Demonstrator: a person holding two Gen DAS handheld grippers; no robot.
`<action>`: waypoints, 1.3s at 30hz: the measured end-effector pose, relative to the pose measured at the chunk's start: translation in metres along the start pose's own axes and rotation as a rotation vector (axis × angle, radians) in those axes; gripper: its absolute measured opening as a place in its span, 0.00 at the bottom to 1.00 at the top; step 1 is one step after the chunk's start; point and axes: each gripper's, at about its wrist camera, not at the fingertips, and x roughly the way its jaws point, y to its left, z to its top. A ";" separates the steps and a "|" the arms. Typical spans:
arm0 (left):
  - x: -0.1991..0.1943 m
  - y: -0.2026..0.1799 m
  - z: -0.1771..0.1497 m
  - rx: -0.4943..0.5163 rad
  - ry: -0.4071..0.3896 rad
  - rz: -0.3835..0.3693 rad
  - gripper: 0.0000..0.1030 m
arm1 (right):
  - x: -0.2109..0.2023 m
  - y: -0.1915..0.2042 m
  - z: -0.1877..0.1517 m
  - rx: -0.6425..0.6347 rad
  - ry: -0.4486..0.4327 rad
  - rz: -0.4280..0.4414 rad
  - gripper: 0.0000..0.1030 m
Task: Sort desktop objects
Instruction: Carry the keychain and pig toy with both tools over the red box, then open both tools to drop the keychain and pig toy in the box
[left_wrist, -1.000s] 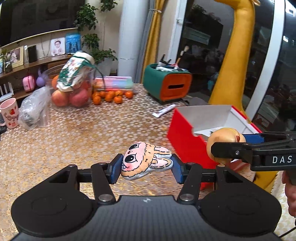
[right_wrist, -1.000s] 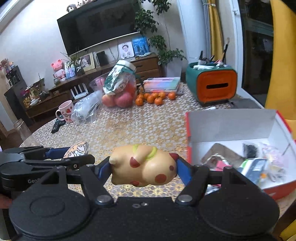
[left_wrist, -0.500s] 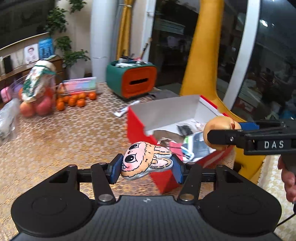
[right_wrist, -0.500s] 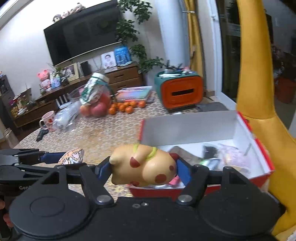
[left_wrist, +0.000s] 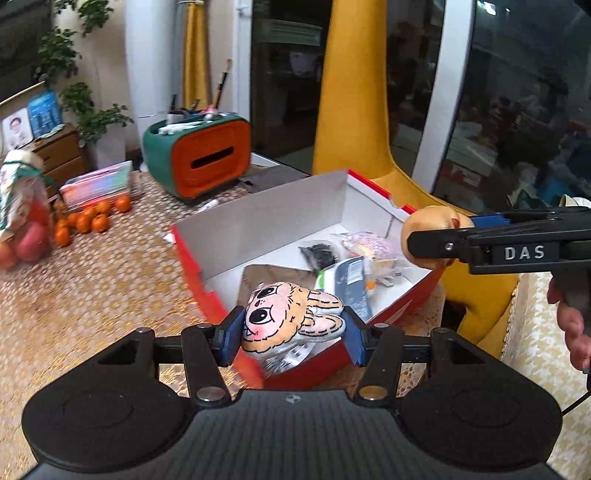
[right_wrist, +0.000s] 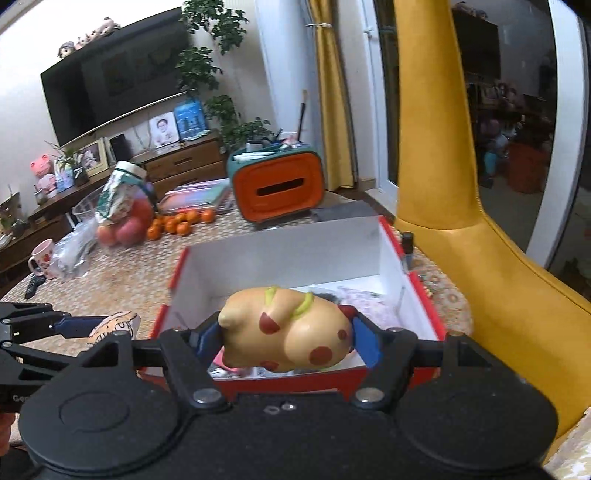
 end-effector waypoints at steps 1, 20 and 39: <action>0.004 -0.003 0.002 0.008 0.003 -0.002 0.52 | 0.002 -0.003 0.001 0.002 0.003 -0.003 0.69; 0.089 0.002 0.041 0.016 0.089 0.014 0.53 | 0.048 -0.026 0.005 -0.045 0.063 -0.019 0.69; 0.158 0.023 0.048 -0.023 0.186 0.007 0.53 | 0.092 -0.019 -0.006 -0.133 0.132 -0.046 0.69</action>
